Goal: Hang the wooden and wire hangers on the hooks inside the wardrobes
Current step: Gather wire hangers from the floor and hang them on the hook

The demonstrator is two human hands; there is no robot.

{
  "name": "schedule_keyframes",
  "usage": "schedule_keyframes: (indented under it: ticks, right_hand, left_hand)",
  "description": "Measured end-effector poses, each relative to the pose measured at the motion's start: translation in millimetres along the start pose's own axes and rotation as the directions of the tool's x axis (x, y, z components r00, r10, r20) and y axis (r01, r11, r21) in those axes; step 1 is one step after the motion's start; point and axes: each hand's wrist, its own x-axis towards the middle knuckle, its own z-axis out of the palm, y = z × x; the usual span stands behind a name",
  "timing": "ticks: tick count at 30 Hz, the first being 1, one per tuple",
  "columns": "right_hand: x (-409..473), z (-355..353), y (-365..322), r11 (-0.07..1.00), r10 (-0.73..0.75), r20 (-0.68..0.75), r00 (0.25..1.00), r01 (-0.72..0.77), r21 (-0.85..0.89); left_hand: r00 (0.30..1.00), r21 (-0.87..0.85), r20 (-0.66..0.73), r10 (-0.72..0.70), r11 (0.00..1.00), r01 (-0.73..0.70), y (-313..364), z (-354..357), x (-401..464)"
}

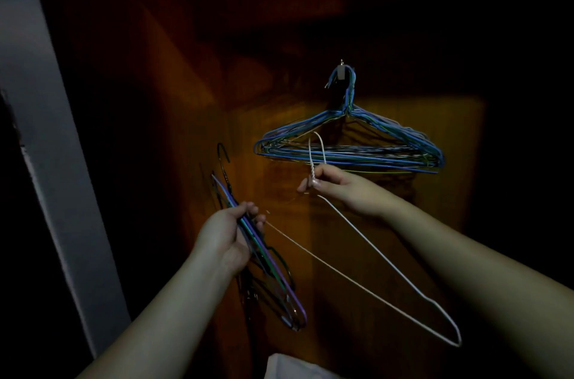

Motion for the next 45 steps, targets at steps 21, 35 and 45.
schedule_keyframes:
  ticks: [21,35,45]
  right_hand:
    - [-29,-70,20,0.791,0.152,-0.455,0.877,-0.384,-0.477]
    - [31,-129,-20,0.798,-0.005,-0.731,0.682,-0.438,-0.413]
    - [73,-142,-29,0.834,0.003,-0.736,0.677,-0.408,-0.372]
  left_hand:
    - [0.999,0.029,0.011,0.033,0.999,-0.033,20,5,22]
    - [0.993,0.045,0.082,0.088,0.995,-0.092,22,50,17]
    - [0.994,0.057,0.079,0.078,0.995,-0.083,17,57,15]
